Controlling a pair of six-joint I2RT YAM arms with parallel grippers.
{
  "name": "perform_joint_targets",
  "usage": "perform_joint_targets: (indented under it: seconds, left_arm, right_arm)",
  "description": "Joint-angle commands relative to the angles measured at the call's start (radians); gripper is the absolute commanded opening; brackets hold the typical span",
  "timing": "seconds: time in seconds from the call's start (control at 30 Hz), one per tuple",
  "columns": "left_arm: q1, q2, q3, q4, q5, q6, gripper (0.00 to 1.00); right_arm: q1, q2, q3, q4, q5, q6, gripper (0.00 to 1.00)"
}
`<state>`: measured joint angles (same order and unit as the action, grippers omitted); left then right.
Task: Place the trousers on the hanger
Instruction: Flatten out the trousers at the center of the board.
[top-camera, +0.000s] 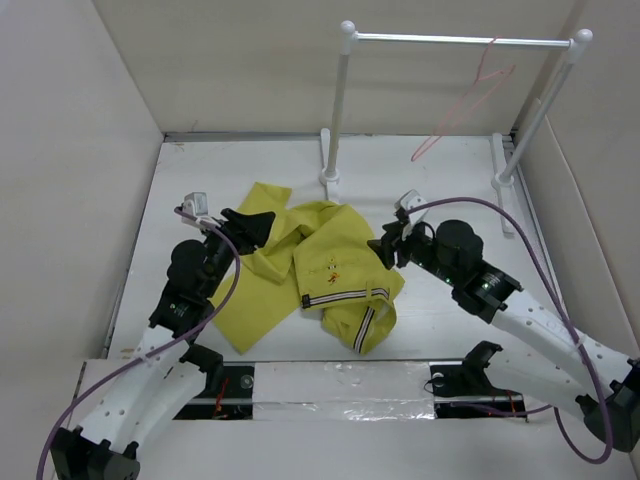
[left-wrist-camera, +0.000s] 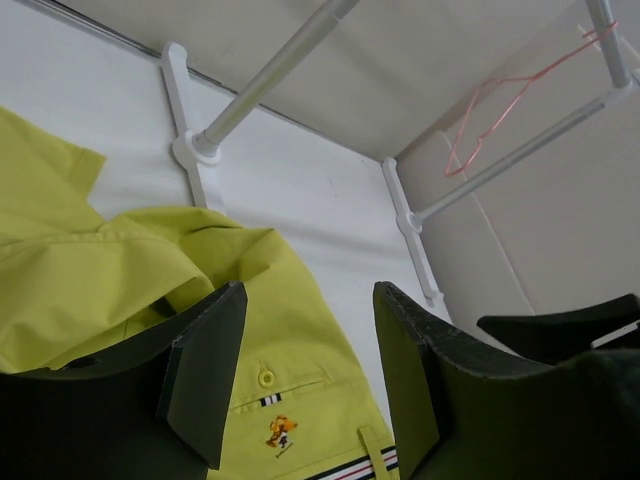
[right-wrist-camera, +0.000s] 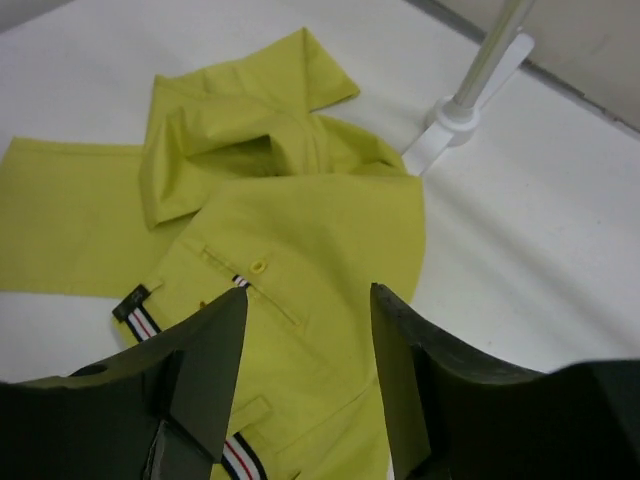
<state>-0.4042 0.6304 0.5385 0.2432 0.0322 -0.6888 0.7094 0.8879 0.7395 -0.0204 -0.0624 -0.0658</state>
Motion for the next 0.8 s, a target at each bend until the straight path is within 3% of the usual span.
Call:
perform_joint_targets:
  seconds: [0.0,0.03,0.07,0.1,0.13,0.3,0.43,0.5,0.53,0.63,0.77]
  left_arm:
    - [0.001,-0.02,-0.002,0.027,-0.06,0.002,0.51]
    - [0.001,-0.024,-0.002,0.021,-0.069,0.0,0.51]
    - [0.001,-0.024,-0.003,0.019,-0.084,-0.009,0.5]
    - [0.001,-0.024,-0.003,0.019,-0.092,-0.012,0.48]
    - [0.001,-0.023,0.001,0.004,-0.1,-0.015,0.46]
    - [0.001,-0.017,-0.018,-0.087,-0.163,-0.038,0.19]
    - [0.001,-0.018,-0.024,-0.212,-0.236,-0.057,0.11]
    - [0.001,-0.024,-0.043,-0.235,-0.27,-0.075,0.11]
    - [0.001,-0.028,-0.06,-0.255,-0.276,-0.081,0.12]
    - [0.001,-0.018,-0.083,-0.329,-0.313,-0.118,0.24]
    - [0.001,-0.003,-0.138,-0.312,-0.29,-0.137,0.4]
  right_arm:
    - [0.048,0.019,0.055,-0.016,-0.019,-0.063,0.59]
    - [0.059,0.029,0.067,-0.016,-0.014,-0.071,0.4]
    - [0.083,0.051,0.076,-0.024,0.004,-0.078,0.1]
    - [0.097,0.051,0.086,-0.027,0.004,-0.078,0.1]
    - [0.111,0.075,0.095,-0.029,0.022,-0.078,0.0]
    - [0.219,0.167,0.141,-0.042,0.133,-0.106,0.0]
    - [0.289,0.262,0.166,-0.018,0.174,-0.118,0.0]
    - [0.314,0.34,0.185,-0.018,0.208,-0.135,0.05]
    - [0.323,0.368,0.213,-0.019,0.219,-0.14,0.2]
    - [0.35,0.468,0.254,0.005,0.197,-0.154,0.53]
    - [0.4,0.591,0.314,-0.004,0.216,-0.17,0.61]
